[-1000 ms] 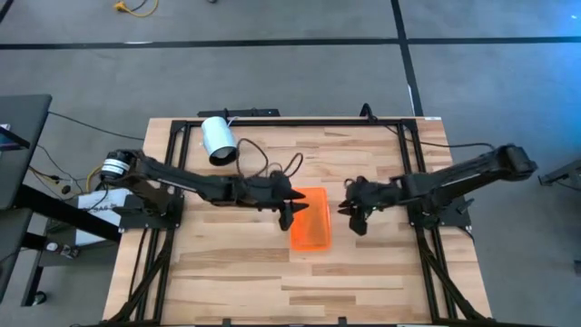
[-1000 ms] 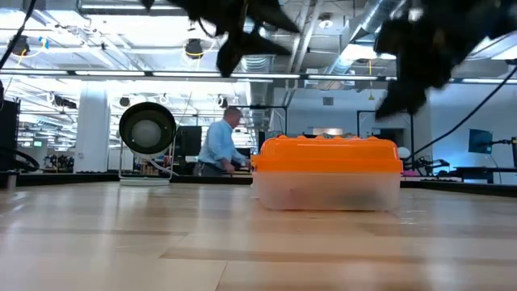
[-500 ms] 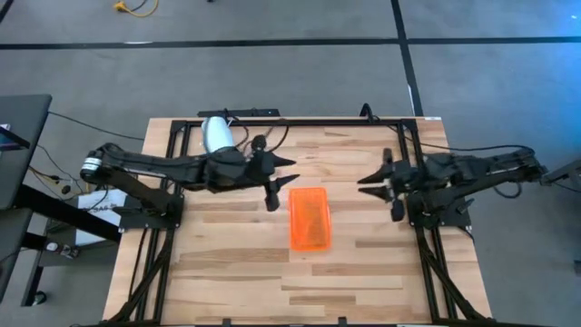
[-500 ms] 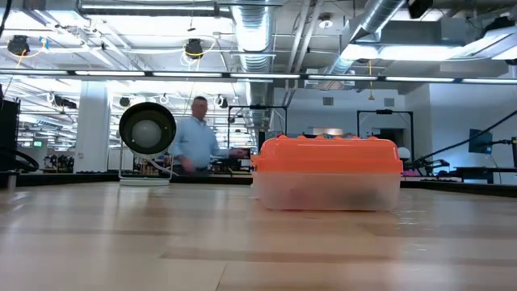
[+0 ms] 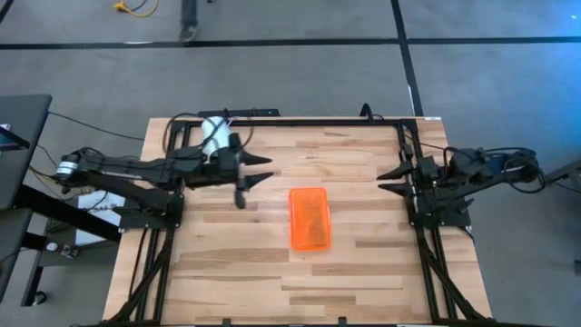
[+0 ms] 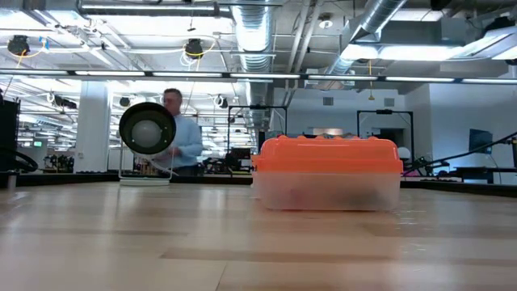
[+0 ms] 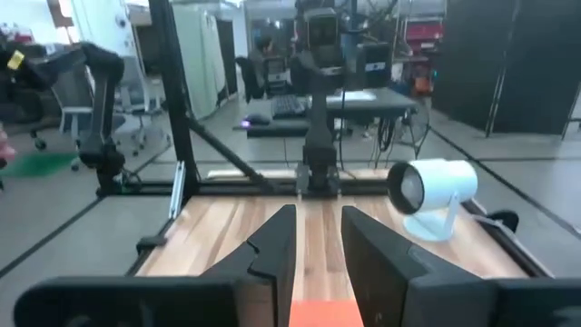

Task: Pick & place school supplies into a supply box
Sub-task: Return to Home Position

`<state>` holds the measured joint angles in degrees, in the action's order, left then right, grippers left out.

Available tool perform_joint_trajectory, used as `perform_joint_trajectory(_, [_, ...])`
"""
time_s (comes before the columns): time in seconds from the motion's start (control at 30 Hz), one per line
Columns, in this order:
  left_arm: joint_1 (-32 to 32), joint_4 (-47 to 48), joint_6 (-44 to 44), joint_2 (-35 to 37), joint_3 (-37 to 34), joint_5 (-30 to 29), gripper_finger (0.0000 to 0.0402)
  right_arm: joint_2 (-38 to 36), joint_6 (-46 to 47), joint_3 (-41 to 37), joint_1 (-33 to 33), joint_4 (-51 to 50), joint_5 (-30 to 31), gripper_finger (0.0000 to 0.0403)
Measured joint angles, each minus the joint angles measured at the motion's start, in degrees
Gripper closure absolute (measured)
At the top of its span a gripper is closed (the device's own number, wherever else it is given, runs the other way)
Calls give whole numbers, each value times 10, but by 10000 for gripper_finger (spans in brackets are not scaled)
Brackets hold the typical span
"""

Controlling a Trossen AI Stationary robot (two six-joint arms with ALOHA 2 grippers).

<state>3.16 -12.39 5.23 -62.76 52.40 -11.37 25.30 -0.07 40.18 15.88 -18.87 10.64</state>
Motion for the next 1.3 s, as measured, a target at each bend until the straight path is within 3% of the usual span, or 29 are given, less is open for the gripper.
perform_joint_trajectory(0.1, [0, -59, -18, 55, -86, 13, 248, -2, 0, -21, -1, 31, 0, 317])
perform_joint_trajectory(0.3, [2, -84, -84, 127, -204, 17, 248, -2, 11, -81, -3, 110, 0, 317])
perform_joint_trajectory(0.53, [7, -117, -62, 222, -289, 19, 248, -17, 38, -146, -3, 190, -1, 317])
perform_joint_trajectory(0.77, [7, -66, -59, 394, -352, 23, 248, -94, 63, -186, -9, 190, 0, 317])
perform_joint_trajectory(0.9, [7, -16, -59, 494, -374, 18, 248, -151, 106, -189, -55, 131, -9, 317])
perform_joint_trajectory(1.07, [7, 10, -57, 582, -405, 12, 248, -160, 136, -189, -129, 101, -106, 317])
perform_joint_trajectory(1.3, [7, 35, -85, 627, -445, 12, 248, -158, 124, -202, -203, 90, -129, 317])
